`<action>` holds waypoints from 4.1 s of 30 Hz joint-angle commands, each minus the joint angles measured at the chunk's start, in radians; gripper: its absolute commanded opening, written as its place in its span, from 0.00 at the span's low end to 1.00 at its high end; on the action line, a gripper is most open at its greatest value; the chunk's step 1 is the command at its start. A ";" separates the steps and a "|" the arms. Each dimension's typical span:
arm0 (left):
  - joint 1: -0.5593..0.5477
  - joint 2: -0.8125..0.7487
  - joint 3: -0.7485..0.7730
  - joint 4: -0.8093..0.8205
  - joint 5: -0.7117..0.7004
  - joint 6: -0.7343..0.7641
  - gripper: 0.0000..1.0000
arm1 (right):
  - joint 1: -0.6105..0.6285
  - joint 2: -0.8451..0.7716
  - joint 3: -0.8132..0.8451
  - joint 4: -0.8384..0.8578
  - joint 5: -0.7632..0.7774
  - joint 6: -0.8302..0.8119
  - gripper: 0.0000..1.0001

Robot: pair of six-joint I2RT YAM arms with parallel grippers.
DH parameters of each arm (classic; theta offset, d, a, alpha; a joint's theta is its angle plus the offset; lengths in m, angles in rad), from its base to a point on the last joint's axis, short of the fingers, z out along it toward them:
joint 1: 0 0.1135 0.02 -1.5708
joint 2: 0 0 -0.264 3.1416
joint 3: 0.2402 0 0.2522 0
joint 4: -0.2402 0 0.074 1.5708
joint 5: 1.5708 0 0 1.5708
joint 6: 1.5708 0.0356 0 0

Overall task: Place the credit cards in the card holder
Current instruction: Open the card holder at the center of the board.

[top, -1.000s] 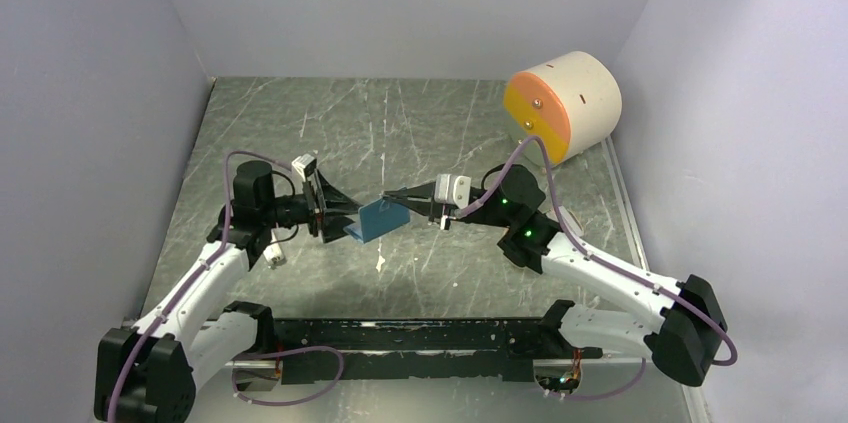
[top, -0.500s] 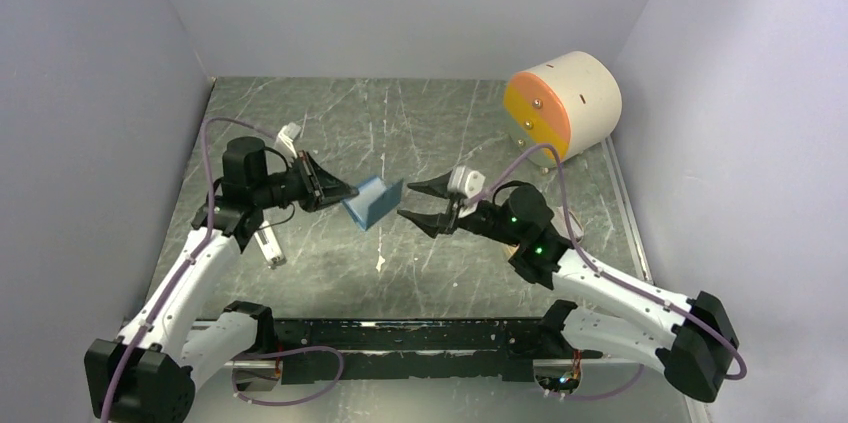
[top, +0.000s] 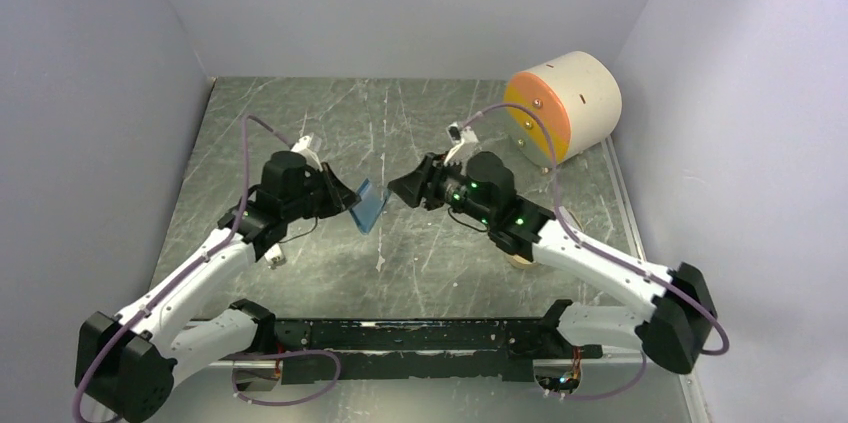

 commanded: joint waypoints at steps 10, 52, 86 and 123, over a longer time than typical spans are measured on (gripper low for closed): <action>-0.162 0.046 -0.083 0.137 -0.417 0.061 0.09 | 0.058 0.363 0.131 -0.002 -0.108 0.367 0.42; -0.089 0.125 -0.237 0.181 -0.104 -0.129 0.38 | 0.050 0.674 0.060 0.058 -0.088 0.103 0.22; 0.238 0.230 -0.136 0.102 0.368 0.004 0.54 | 0.022 0.735 0.138 0.245 -0.205 0.152 0.28; 0.138 0.262 -0.233 0.240 0.391 -0.065 0.09 | -0.074 0.601 -0.053 0.199 -0.267 0.115 0.36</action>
